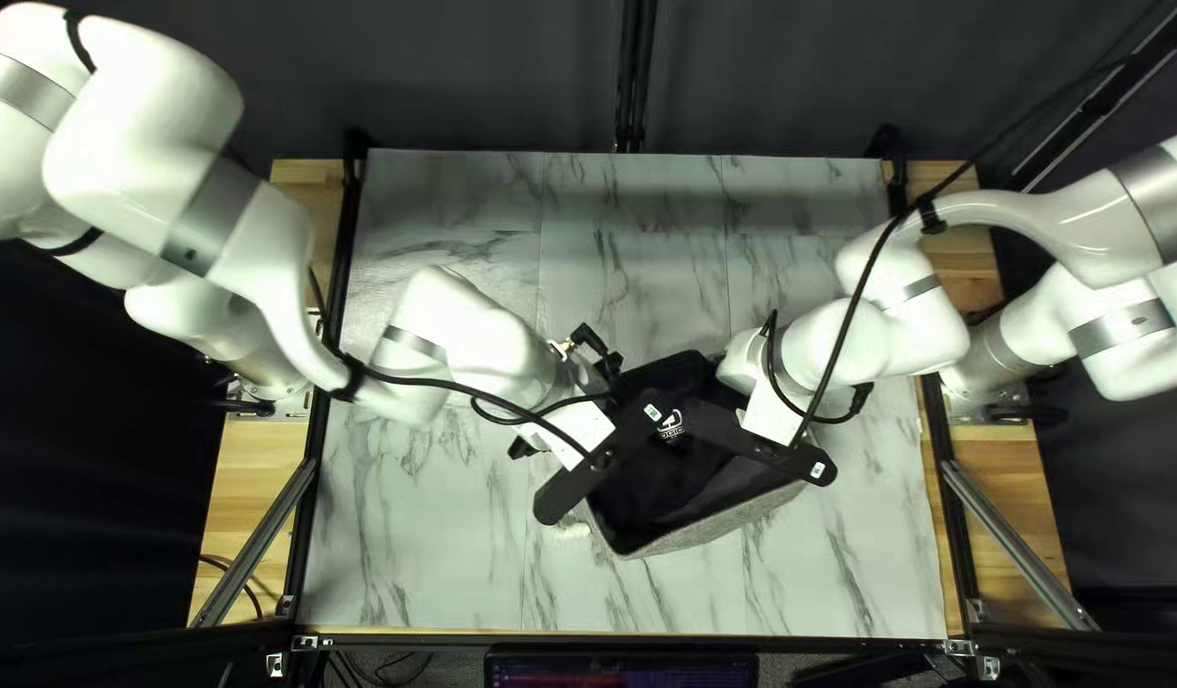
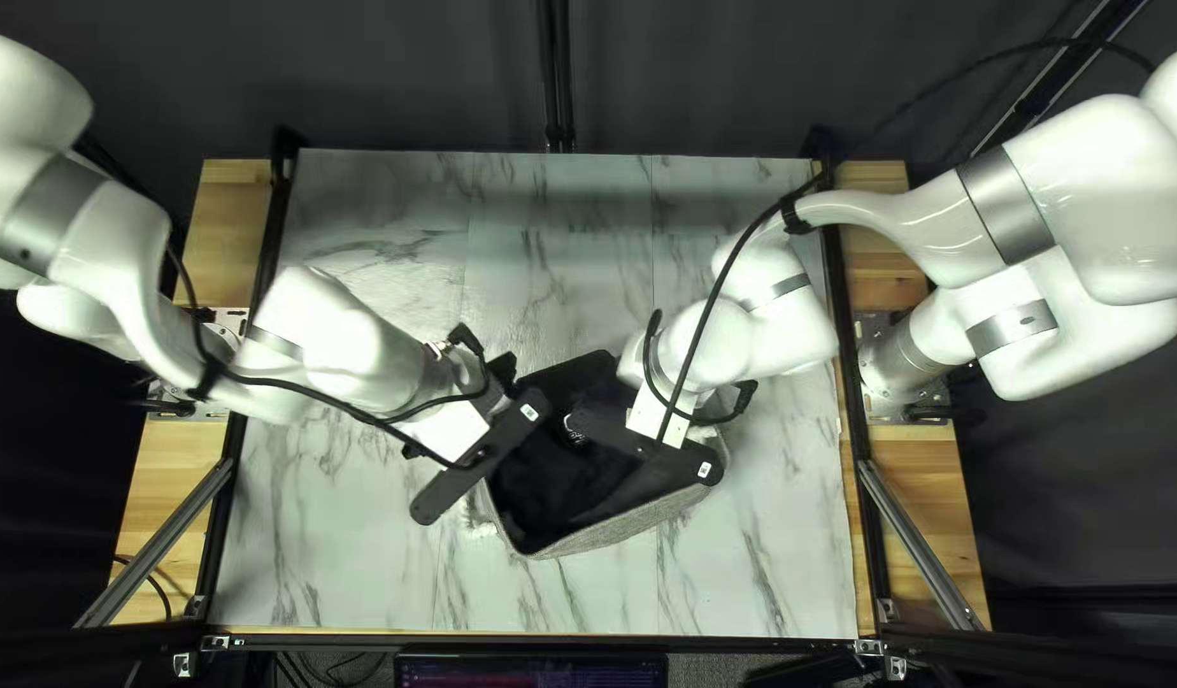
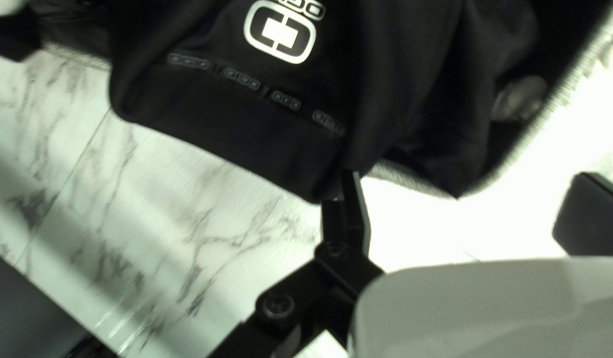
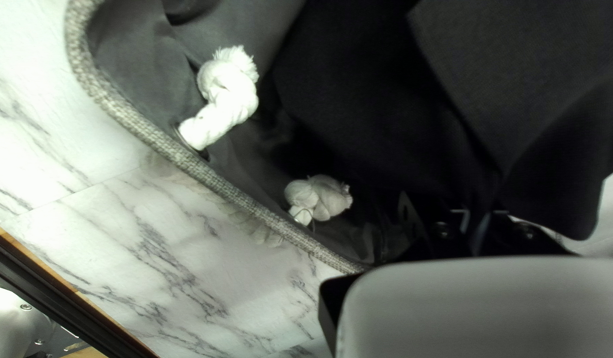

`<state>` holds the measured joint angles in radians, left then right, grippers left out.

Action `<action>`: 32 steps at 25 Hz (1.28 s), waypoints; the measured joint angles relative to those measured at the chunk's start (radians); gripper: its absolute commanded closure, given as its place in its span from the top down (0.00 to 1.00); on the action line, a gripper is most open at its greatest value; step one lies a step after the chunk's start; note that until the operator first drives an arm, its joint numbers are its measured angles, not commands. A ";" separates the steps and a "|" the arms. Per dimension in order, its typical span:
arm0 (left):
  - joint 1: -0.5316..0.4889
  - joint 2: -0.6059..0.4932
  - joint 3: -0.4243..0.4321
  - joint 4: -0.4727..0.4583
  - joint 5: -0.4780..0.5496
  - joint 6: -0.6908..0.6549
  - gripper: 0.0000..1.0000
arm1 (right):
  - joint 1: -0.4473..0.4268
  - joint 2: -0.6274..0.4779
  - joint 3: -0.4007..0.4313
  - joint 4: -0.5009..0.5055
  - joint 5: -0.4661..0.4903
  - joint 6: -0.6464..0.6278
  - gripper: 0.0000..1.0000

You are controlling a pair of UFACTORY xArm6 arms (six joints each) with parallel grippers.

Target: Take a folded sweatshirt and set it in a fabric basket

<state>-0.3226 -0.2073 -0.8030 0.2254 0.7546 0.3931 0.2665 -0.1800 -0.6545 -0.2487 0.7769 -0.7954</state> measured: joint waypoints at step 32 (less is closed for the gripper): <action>0.007 -0.788 0.470 0.047 0.238 -0.047 1.00 | 0.022 -0.033 -0.188 -0.041 0.233 -0.234 1.00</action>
<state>-0.3151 -0.9957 -0.3334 0.2720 0.9929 0.3459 0.2884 -0.2131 -0.8427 -0.2899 1.0099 -1.0291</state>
